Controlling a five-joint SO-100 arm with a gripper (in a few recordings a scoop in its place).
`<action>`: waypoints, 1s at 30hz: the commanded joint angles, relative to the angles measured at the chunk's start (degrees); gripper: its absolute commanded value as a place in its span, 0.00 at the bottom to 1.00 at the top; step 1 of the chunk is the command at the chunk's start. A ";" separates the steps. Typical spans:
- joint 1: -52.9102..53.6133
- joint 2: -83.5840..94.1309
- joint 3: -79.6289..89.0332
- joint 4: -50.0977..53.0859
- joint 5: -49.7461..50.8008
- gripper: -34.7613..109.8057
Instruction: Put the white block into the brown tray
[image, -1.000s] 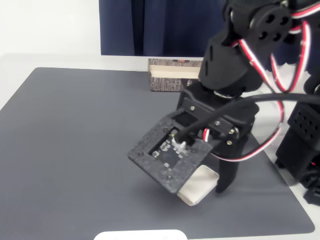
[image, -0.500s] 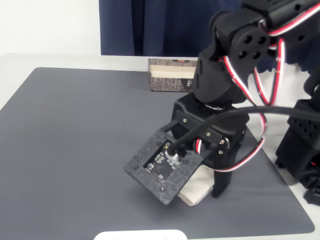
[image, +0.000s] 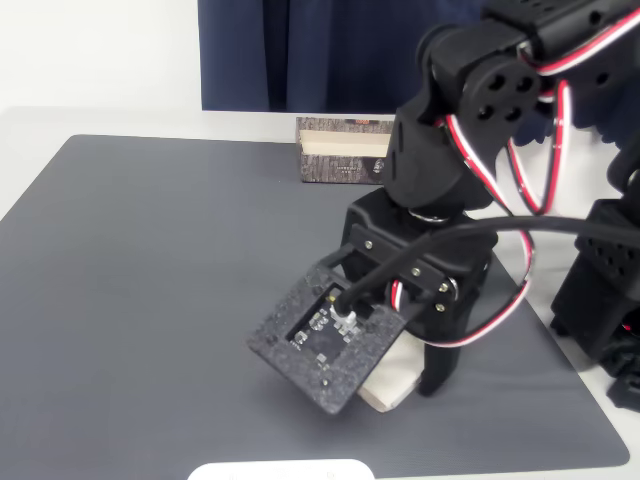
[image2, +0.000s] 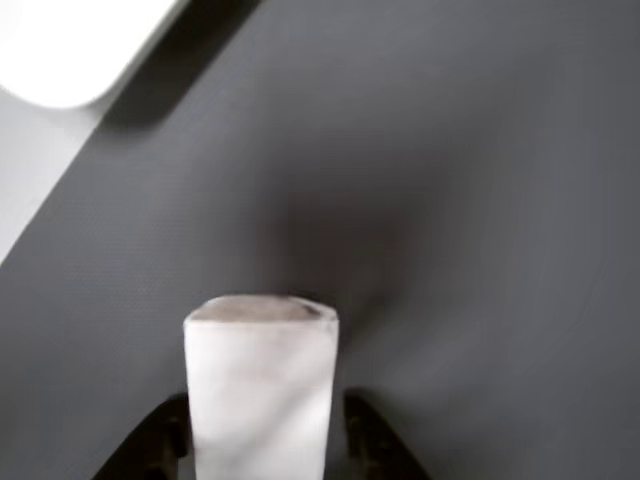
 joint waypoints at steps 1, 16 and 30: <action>-0.62 -0.18 -1.76 -0.53 0.35 0.48; -1.05 -0.70 -0.97 -0.35 2.55 0.37; 1.14 14.24 -2.55 5.01 11.16 0.31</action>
